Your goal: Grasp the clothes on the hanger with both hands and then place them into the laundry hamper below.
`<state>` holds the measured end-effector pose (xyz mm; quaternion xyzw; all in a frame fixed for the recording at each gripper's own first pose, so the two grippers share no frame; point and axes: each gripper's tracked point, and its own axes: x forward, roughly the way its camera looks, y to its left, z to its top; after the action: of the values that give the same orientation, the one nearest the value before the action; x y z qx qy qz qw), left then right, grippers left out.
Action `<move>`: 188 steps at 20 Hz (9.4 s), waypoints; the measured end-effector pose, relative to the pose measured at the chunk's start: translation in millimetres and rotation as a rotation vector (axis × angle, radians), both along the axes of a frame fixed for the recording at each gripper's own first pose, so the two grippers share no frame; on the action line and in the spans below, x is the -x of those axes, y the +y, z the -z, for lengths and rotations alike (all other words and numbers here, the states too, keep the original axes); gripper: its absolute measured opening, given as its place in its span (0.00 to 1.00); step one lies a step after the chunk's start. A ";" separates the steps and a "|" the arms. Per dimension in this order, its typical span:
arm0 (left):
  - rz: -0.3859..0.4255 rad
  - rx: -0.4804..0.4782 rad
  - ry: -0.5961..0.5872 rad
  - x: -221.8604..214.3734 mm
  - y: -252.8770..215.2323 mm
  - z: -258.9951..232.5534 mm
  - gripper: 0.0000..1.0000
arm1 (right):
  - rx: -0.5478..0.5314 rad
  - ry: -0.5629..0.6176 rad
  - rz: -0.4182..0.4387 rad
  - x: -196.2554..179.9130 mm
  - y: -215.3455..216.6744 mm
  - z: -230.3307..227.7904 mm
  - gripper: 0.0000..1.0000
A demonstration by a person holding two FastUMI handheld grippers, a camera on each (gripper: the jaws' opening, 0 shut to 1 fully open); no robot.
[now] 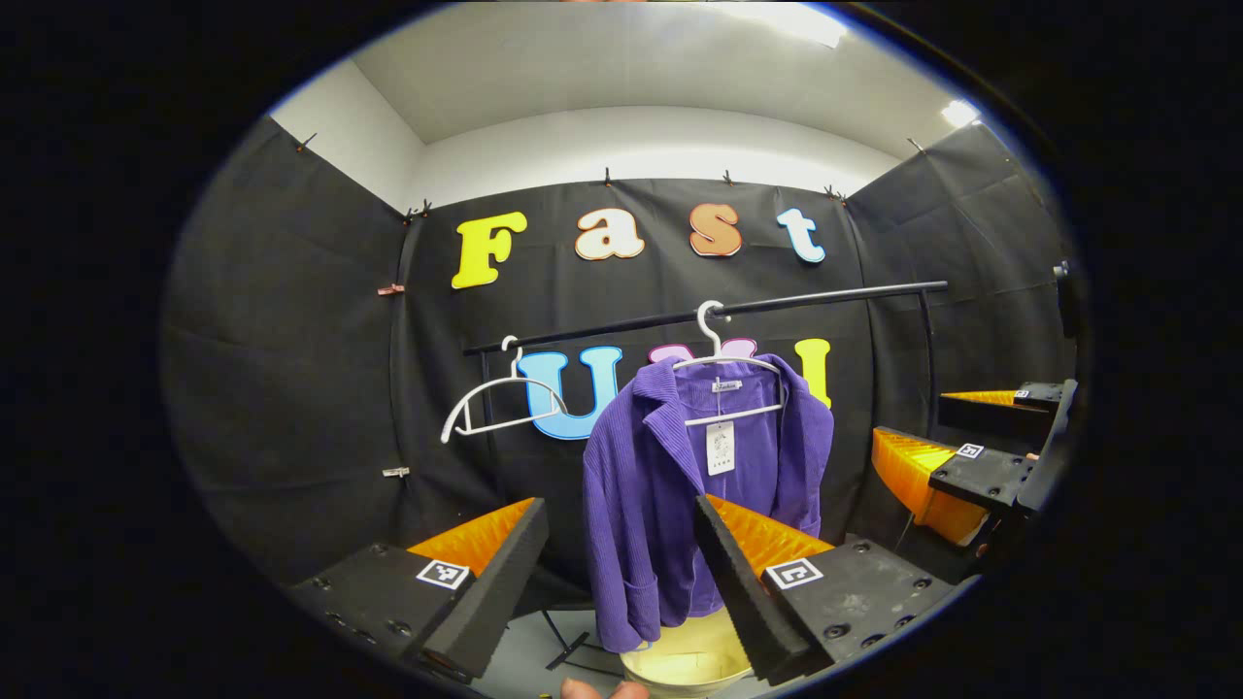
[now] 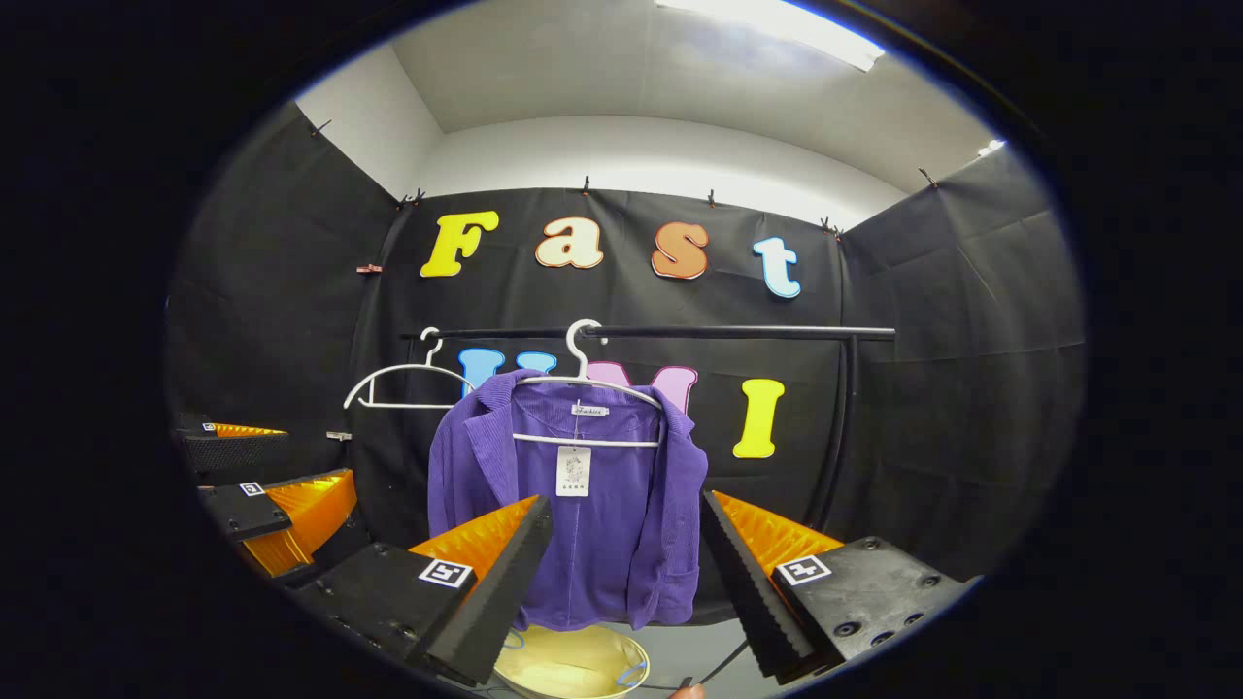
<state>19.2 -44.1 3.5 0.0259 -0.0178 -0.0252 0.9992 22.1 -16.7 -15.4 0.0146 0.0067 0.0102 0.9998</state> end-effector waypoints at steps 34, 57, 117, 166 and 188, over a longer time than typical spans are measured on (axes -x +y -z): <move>-0.161 0.044 -0.006 -248.4 -69.8 81.7 0.86 | -0.132 0.079 -0.040 -248.9 -70.7 152.5 0.98; -0.208 0.049 -0.033 -250.3 50.3 -7.5 0.04 | -0.047 -0.088 0.138 -294.2 -119.6 57.7 0.08; 0.201 -0.040 0.837 -252.0 -66.7 418.2 0.93 | -0.166 0.880 -0.154 -165.9 83.3 438.7 0.84; 0.046 0.090 -0.012 -48.4 50.6 -43.9 0.98 | -0.052 -0.024 -0.012 -44.1 38.5 -56.7 0.98; 0.001 0.063 -0.026 -17.0 57.0 -45.5 0.98 | -0.009 -0.029 -0.049 -39.3 54.1 -53.2 1.00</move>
<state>36.2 12.9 48.9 -0.0055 -0.0315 -0.0245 0.9992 61.4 37.4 37.9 0.0185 -0.0075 0.0351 0.9992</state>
